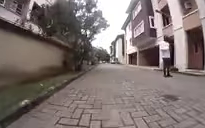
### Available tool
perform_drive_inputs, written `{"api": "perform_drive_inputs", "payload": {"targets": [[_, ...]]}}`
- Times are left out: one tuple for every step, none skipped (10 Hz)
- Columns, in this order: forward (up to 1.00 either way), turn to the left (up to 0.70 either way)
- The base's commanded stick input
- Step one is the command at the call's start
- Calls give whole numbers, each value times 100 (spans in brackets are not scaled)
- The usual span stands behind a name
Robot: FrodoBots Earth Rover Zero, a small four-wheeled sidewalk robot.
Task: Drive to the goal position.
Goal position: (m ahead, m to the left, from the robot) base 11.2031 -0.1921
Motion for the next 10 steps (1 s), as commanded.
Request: {"api": "perform_drive_inputs", "payload": {"targets": [[70,0],[70,0],[70,0],[70,0],[70,0],[70,0],[70,0],[70,0],[70,0],[70,0]]}}
